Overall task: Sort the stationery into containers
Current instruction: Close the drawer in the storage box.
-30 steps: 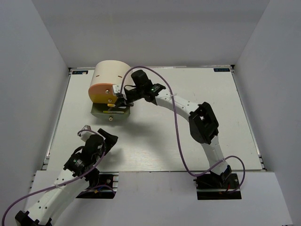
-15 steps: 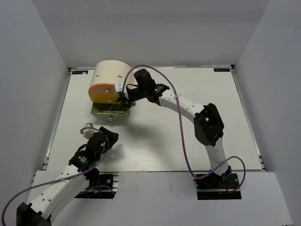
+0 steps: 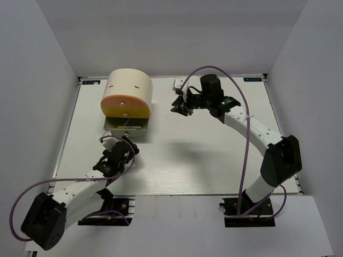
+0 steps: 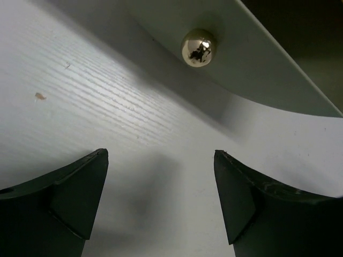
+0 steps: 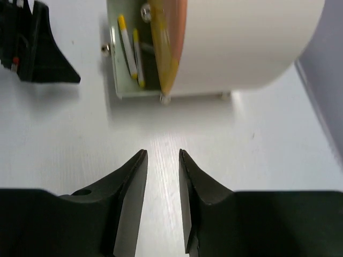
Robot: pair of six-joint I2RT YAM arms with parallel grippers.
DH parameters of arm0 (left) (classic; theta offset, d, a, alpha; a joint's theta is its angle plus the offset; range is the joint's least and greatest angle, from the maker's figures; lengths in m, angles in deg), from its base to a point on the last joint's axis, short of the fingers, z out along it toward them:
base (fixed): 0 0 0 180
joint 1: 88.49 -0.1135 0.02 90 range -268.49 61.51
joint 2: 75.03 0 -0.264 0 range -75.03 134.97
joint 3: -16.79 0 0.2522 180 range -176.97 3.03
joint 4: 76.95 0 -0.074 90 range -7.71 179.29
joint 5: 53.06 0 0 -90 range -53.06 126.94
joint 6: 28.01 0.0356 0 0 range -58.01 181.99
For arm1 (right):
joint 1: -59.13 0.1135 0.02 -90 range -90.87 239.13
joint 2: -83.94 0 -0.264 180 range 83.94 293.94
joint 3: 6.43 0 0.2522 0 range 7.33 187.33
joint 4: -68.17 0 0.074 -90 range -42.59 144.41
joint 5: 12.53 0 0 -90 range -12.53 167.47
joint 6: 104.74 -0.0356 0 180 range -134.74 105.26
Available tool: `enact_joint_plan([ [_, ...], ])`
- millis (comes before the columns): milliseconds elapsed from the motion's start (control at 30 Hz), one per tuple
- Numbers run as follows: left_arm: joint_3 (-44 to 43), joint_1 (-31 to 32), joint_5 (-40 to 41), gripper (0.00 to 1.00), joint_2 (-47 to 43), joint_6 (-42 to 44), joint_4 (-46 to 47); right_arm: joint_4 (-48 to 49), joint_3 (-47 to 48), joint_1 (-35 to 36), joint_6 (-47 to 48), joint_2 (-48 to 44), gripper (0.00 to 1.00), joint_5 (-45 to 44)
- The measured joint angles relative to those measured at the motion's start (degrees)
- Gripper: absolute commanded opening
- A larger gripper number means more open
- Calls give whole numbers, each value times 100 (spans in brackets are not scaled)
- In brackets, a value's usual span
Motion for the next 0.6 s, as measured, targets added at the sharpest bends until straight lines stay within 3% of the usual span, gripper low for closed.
enact_joint_plan([
  [267,-236,-293,-92,84,1178,212,1180,-37,-1486,-789,-317,-1078,36,-133],
  [600,-544,-798,-647,82,1869,227,1950,59,-2273,-1414,-540,-1738,36,-90],
])
